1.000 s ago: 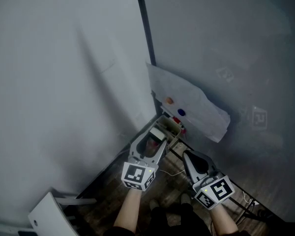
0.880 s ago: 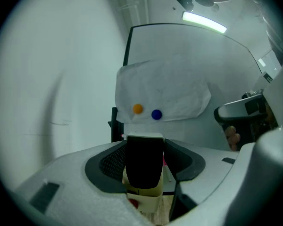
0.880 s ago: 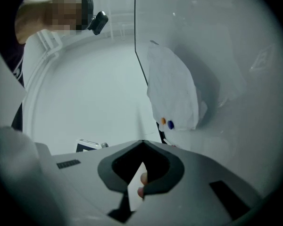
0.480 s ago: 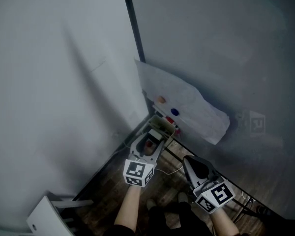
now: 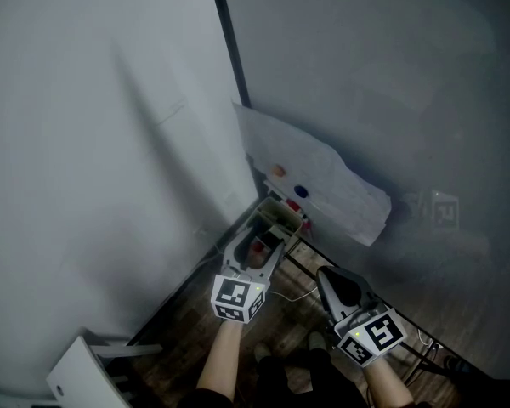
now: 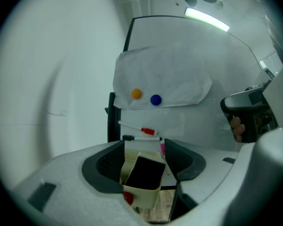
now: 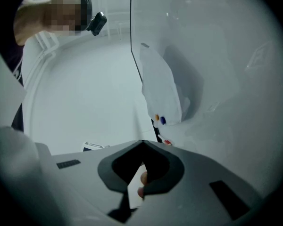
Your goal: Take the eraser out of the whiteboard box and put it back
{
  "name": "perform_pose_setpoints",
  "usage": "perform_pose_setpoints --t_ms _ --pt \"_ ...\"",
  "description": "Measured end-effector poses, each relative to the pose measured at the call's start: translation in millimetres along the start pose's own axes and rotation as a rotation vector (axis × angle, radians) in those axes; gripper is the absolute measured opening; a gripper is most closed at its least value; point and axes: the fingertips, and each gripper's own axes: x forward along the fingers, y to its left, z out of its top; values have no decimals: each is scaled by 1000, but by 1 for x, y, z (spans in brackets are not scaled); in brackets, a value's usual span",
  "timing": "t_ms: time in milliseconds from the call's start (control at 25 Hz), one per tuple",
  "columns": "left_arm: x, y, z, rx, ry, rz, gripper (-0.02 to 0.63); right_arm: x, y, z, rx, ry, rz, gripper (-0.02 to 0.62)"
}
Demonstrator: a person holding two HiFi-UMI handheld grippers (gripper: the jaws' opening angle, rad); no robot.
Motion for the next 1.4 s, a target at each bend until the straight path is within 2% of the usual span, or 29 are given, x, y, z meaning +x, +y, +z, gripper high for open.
perform_pose_setpoints --t_ms 400,520,600,720,920,1040,1400 --pt "-38 -24 54 47 -51 -3 238 3 17 29 -23 -55 30 3" --pt "-55 -35 79 83 -73 -1 232 4 23 41 -30 -84 41 3" --pt "-68 -43 99 120 -101 2 199 4 28 51 -40 -107 54 3" --pt "-89 -54 127 160 -166 17 112 5 38 65 -63 -139 77 3" --pt "-122 -72 167 169 -237 35 29 4 60 86 -101 -184 112 3" --pt "-134 -76 177 179 -259 47 6 5 72 94 -131 -205 135 3" --pt "-150 -69 180 165 -283 71 5 7 94 94 -188 -211 155 3"
